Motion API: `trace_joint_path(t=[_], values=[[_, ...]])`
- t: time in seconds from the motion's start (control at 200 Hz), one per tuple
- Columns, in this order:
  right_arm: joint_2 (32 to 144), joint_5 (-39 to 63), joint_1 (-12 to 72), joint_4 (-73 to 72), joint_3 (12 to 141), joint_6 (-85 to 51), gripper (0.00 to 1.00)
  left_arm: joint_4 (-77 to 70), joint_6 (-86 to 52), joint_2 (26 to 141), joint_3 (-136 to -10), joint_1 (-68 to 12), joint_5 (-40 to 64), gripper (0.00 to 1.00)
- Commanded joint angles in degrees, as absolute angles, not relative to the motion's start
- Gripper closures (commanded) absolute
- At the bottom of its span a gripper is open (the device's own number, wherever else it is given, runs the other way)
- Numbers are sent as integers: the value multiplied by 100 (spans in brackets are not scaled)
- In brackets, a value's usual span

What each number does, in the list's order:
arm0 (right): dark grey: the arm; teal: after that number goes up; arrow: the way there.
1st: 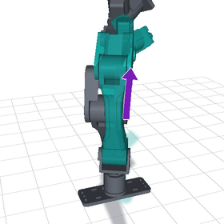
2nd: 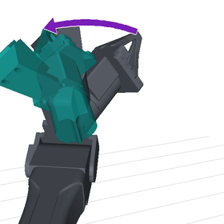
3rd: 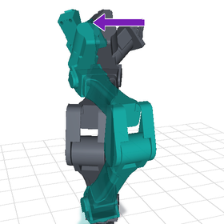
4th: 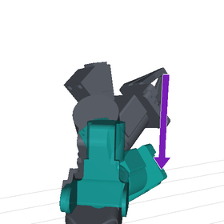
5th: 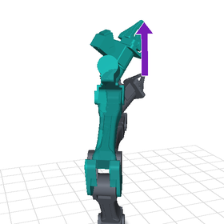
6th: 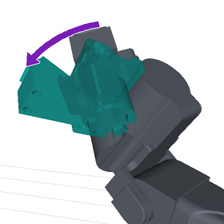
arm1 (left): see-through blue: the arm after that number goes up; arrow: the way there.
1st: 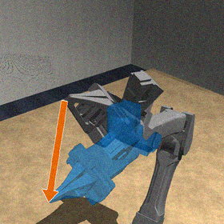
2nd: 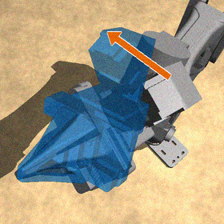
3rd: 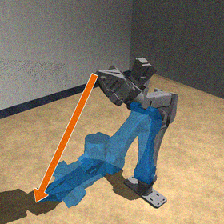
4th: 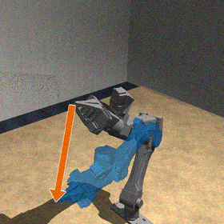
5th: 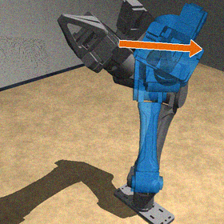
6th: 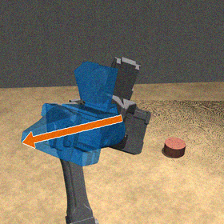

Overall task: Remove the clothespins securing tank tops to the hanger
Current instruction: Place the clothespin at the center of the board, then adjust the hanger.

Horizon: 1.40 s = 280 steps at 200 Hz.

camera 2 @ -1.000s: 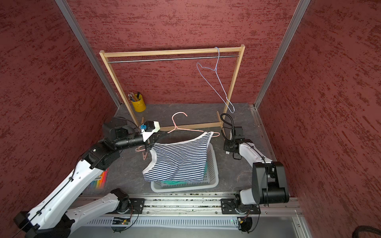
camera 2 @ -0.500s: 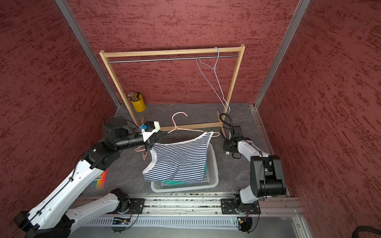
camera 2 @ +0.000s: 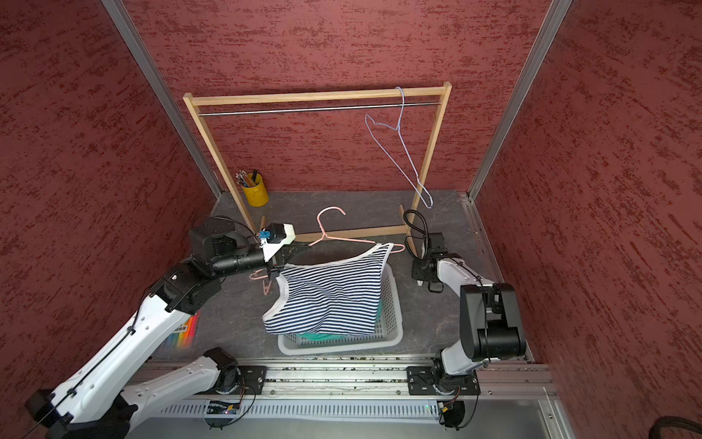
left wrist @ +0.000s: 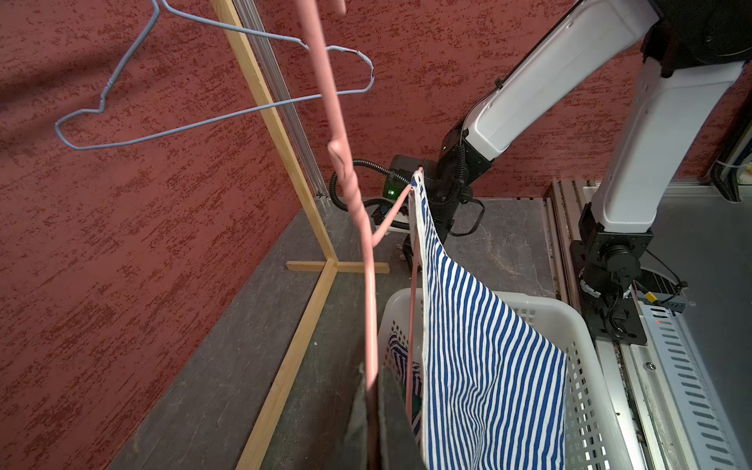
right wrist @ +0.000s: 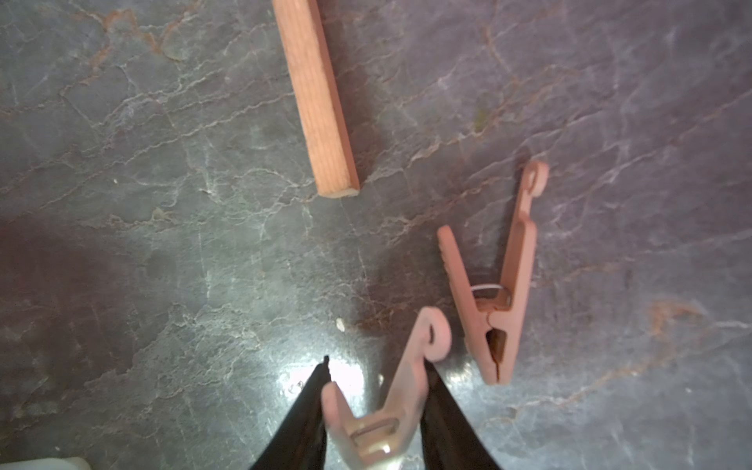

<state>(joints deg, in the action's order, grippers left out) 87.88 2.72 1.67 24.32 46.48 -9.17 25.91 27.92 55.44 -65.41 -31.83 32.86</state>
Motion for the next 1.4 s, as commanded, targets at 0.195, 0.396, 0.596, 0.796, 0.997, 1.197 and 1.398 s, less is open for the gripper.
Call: trace_joint_path(t=[0.195,0.396,0.596,0.796,0.997,1.197,1.398], values=[[8535,316,171,2474,4796,-929,51,2568,2858,5492,-6530,-3212,3265,100],[7791,83,171,2735,4880,-979,47,2555,2853,5508,-6560,-3221,3267,100],[7112,446,168,3099,5113,-940,27,2495,2828,5523,-6595,-3239,3272,100],[6521,652,174,3574,5449,-875,21,2226,2713,5461,-6583,-3254,3207,99],[6181,-148,175,4410,5951,-714,18,2124,2705,5499,-6616,-3266,3182,99],[5880,-925,131,4308,6053,-684,15,2093,2686,5450,-6601,-3313,3166,98],[5009,437,125,3259,5953,-542,17,2177,2692,5364,-6584,-3322,3133,98]])
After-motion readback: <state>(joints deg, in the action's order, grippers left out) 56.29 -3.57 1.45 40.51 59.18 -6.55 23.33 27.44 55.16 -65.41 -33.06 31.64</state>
